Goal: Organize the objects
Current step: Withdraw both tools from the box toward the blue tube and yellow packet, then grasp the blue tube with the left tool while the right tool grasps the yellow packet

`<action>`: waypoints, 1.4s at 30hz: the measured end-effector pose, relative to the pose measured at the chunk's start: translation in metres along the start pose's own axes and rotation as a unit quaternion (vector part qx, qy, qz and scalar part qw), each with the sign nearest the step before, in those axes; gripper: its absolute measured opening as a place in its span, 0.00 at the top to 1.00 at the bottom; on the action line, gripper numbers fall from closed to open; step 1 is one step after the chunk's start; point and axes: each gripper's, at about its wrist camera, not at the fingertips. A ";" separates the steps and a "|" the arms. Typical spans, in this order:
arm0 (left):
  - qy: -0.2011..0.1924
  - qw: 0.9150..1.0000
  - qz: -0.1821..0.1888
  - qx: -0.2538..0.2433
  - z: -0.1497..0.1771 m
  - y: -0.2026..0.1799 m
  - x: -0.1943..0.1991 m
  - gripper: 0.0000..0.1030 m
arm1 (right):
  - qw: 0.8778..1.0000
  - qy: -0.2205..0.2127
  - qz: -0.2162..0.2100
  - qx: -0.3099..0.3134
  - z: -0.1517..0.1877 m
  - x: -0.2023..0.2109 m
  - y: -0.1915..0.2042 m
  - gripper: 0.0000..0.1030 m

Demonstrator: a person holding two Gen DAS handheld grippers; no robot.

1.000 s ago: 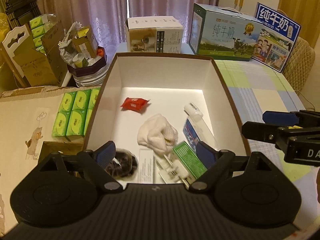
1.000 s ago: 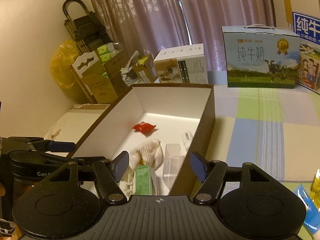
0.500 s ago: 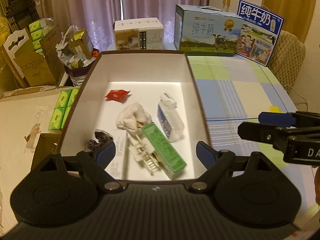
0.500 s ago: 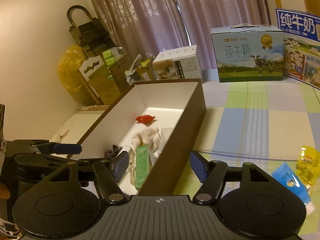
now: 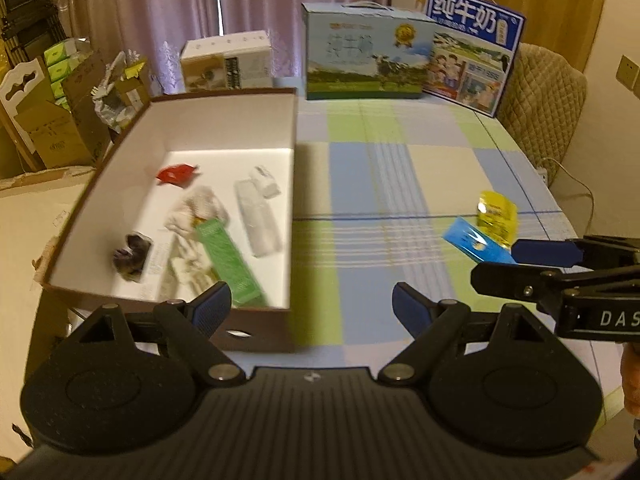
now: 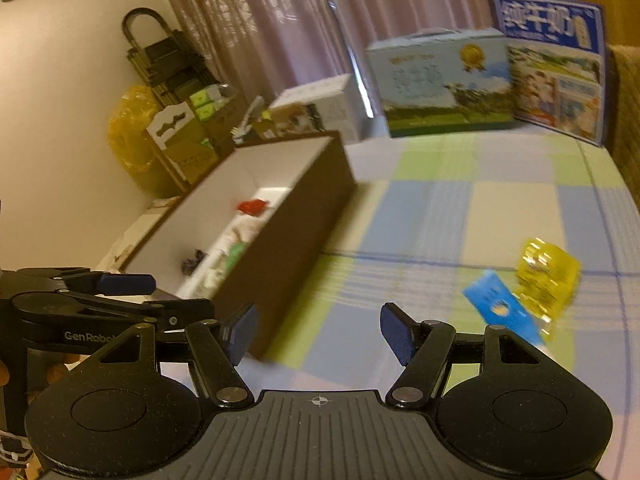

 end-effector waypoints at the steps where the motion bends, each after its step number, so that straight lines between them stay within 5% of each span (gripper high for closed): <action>1: 0.003 1.000 0.001 -0.001 0.004 -0.007 -0.002 0.17 | 1.000 0.002 0.003 -0.004 0.005 0.005 -0.007 0.37; 13: 0.035 0.999 0.019 -0.035 0.037 -0.092 -0.025 0.17 | 0.998 0.012 0.039 -0.041 0.046 0.048 -0.066 0.37; 30: 0.074 0.996 0.035 -0.031 0.063 -0.157 -0.080 0.17 | 0.991 0.033 0.113 -0.068 0.081 0.067 -0.134 0.38; 37: 0.081 0.995 0.038 -0.031 0.061 -0.182 -0.108 0.17 | 0.988 0.033 0.130 -0.083 0.083 0.066 -0.166 0.51; 42: 0.085 0.995 0.044 -0.033 0.058 -0.200 -0.132 0.17 | 0.985 0.037 0.135 -0.097 0.083 0.062 -0.184 0.52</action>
Point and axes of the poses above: each gripper's, at about its wrist camera, not at the fingertips, and x roughly against the way its jaws point, y to its left, z to its underside, and after that the axes turned 15 degrees about x, right-handed
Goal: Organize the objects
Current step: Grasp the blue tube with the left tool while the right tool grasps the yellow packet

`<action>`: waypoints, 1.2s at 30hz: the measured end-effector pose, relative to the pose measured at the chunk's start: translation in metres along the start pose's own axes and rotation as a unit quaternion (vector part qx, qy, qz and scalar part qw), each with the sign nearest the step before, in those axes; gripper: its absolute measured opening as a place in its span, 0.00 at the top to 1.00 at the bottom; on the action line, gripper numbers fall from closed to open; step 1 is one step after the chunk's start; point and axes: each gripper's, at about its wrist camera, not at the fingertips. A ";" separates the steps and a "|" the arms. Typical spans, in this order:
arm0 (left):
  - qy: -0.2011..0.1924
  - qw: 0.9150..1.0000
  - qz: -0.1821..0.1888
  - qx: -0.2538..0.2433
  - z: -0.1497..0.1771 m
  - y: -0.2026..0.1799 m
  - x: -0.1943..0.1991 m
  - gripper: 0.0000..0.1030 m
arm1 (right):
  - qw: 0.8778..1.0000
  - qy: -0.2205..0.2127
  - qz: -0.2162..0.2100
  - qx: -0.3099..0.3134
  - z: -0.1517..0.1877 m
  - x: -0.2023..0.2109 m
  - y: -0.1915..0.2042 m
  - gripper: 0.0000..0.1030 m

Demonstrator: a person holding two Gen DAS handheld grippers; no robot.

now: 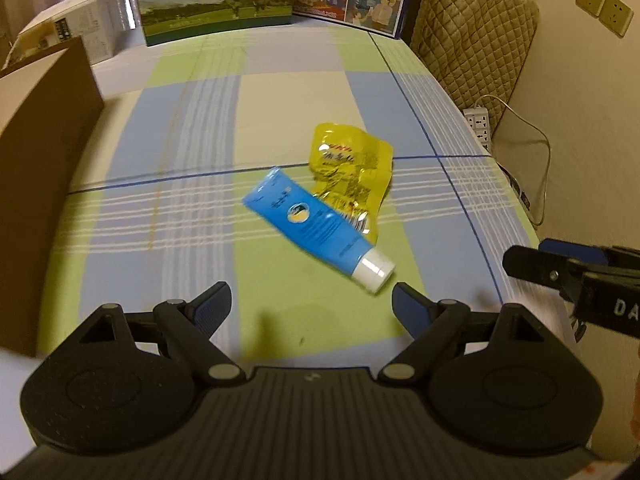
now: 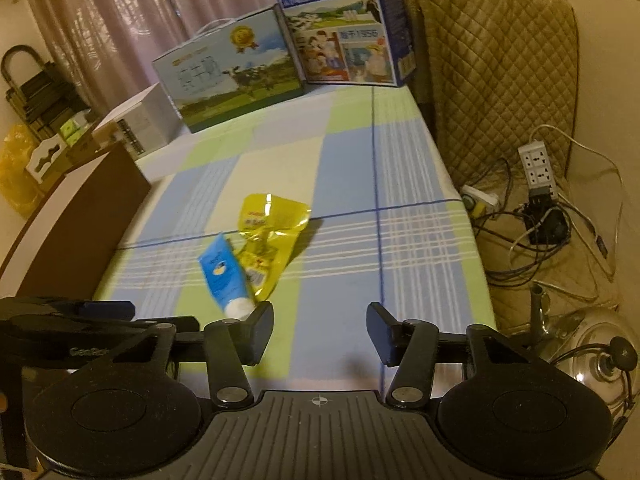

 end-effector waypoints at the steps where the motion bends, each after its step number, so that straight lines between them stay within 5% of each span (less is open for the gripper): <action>1: 0.002 1.000 0.000 0.001 -0.003 -0.003 -0.006 0.17 | 1.000 0.001 0.001 -0.003 0.000 -0.002 -0.004 0.52; 15: 0.031 0.999 -0.030 0.021 -0.028 -0.015 -0.070 0.21 | 0.999 0.011 -0.009 -0.040 -0.009 -0.028 -0.035 0.52; 28: 0.008 0.998 -0.054 0.013 -0.030 0.021 -0.069 0.63 | 0.994 -0.002 -0.083 -0.069 -0.029 -0.088 -0.031 0.50; 36: 0.000 0.996 -0.077 0.039 -0.033 0.059 -0.063 0.67 | 0.989 -0.003 -0.119 -0.090 -0.044 -0.134 -0.022 0.43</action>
Point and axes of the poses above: each gripper's, at about its wrist camera, not at the fingertips, and x roughly against the way its jaws point, y to its left, z to its underside, and after that the axes turned 15 degrees about x, right-handed
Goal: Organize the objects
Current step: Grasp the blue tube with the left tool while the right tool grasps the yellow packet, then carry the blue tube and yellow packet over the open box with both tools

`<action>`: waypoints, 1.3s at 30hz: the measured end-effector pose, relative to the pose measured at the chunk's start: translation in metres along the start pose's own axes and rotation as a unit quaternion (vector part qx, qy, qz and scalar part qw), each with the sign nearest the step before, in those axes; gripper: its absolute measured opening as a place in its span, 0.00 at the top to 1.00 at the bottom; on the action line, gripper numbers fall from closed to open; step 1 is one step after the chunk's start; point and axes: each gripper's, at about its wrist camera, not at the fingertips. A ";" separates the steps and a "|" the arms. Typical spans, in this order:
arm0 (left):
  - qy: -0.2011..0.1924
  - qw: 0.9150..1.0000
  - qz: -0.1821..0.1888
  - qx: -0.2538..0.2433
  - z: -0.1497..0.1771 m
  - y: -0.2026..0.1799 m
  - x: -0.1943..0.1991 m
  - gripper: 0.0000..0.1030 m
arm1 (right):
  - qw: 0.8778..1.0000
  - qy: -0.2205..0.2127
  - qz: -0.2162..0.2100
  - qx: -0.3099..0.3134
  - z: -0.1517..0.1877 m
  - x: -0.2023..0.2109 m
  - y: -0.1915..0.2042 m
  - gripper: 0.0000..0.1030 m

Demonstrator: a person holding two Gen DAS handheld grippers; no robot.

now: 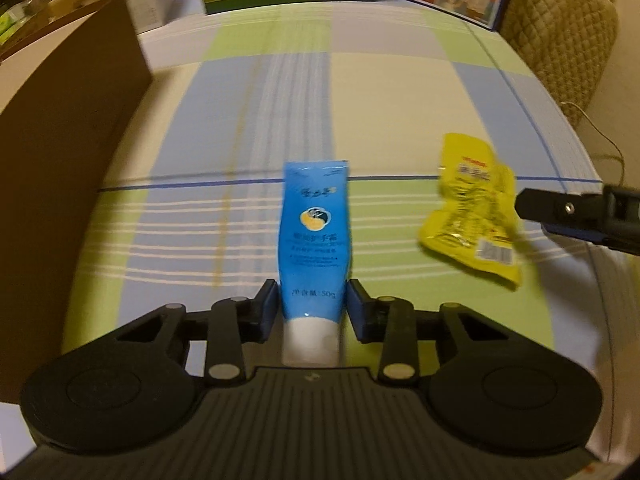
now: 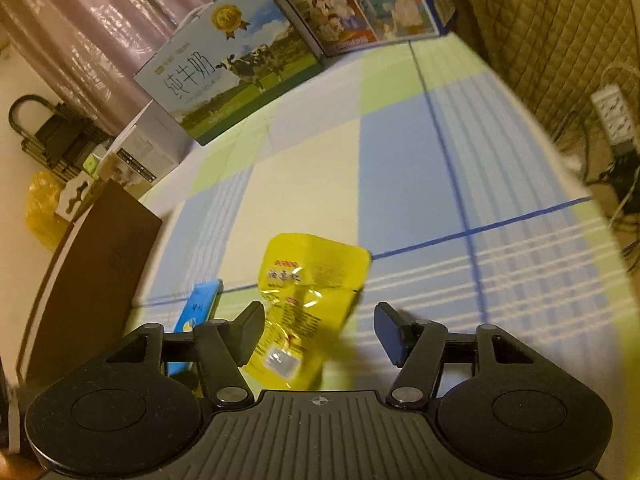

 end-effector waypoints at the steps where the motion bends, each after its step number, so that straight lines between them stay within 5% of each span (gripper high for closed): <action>1: 0.000 1.000 -0.002 0.004 -0.001 0.004 0.000 0.67 | 1.000 -0.005 -0.003 -0.003 -0.001 -0.003 0.000 0.42; 7: 0.001 1.000 -0.007 0.019 -0.004 0.019 0.001 0.67 | 0.997 -0.014 0.025 0.066 -0.003 -0.024 0.026 0.42; 13: 0.002 1.000 -0.011 0.021 -0.007 0.018 0.001 0.65 | 0.978 0.003 0.068 0.197 0.006 -0.038 0.067 0.43; 23: -0.005 1.000 -0.016 0.003 -0.012 0.014 -0.004 0.58 | 0.973 0.018 0.053 0.224 0.016 -0.028 0.065 0.51; 27: -0.009 1.000 -0.008 -0.021 -0.011 0.009 -0.002 0.69 | 0.969 0.018 0.043 0.244 0.028 -0.019 0.070 0.52; 39: 0.008 1.000 0.010 -0.015 0.015 0.015 0.015 0.69 | 0.964 0.019 0.050 0.261 0.043 0.013 0.071 0.57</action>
Point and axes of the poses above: each gripper's, at about its wrist camera, not at the fingertips, and x roughly against the way its jaws point, y to its left, z to its underside, and after that the axes turned 15 degrees about x, right-handed
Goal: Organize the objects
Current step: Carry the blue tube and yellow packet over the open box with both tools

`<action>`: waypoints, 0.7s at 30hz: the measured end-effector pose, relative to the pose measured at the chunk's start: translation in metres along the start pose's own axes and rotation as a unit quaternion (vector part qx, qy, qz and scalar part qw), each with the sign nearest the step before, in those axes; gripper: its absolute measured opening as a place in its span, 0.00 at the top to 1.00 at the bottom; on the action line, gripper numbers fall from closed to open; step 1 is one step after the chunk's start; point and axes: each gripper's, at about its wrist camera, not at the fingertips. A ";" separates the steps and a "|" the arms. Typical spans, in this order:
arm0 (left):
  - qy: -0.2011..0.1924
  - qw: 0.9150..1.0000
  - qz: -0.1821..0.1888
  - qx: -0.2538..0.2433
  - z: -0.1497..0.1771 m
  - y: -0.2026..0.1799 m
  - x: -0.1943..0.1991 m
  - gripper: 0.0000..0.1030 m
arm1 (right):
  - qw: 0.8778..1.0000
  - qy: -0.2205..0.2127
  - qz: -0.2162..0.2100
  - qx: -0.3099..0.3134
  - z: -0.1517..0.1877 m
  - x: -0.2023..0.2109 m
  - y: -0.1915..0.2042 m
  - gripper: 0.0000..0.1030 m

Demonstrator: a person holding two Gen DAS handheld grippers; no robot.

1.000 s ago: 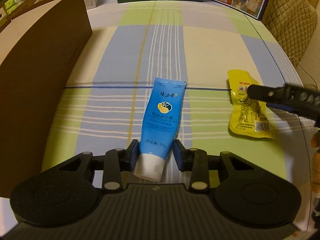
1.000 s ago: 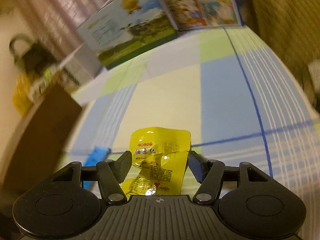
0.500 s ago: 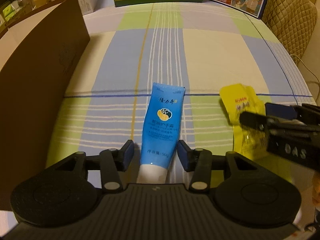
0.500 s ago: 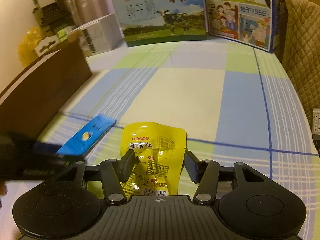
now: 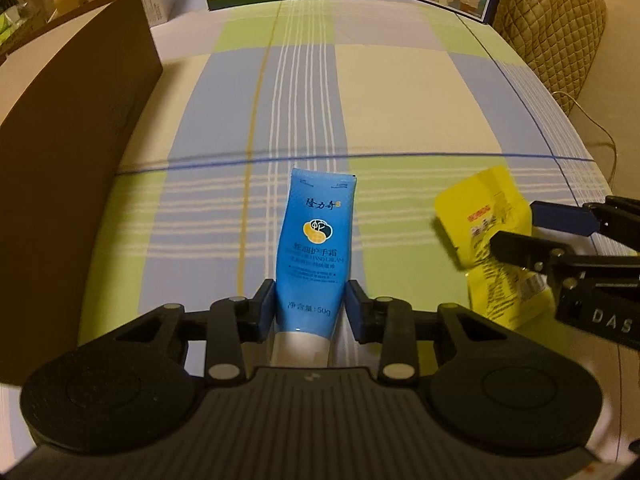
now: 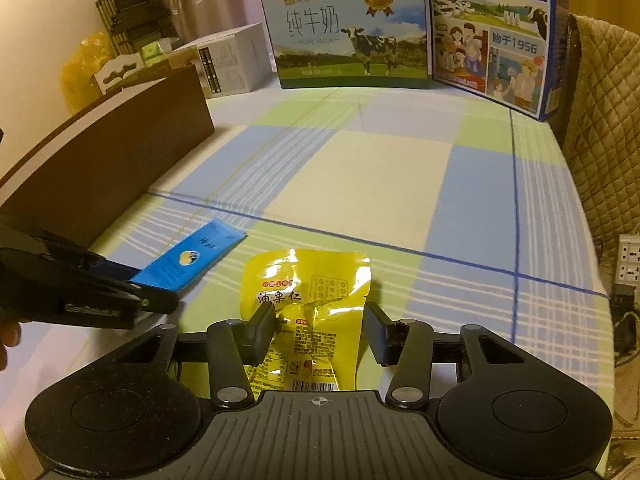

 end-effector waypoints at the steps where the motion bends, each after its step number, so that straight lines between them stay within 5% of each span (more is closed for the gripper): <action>1: 0.000 1.000 -0.001 0.002 0.002 0.001 0.002 0.69 | 1.000 -0.001 -0.002 -0.002 0.002 0.002 0.000 0.57; 21: -0.033 0.999 0.010 0.023 0.013 0.009 0.051 0.69 | 1.000 -0.015 0.008 -0.013 -0.004 0.046 0.008 0.57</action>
Point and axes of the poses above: each gripper's, at about its wrist camera, not at the fingertips, and x roughly against the way its jaws point, y to its left, z to its underside, and after that the axes turned 15 degrees about x, right-handed
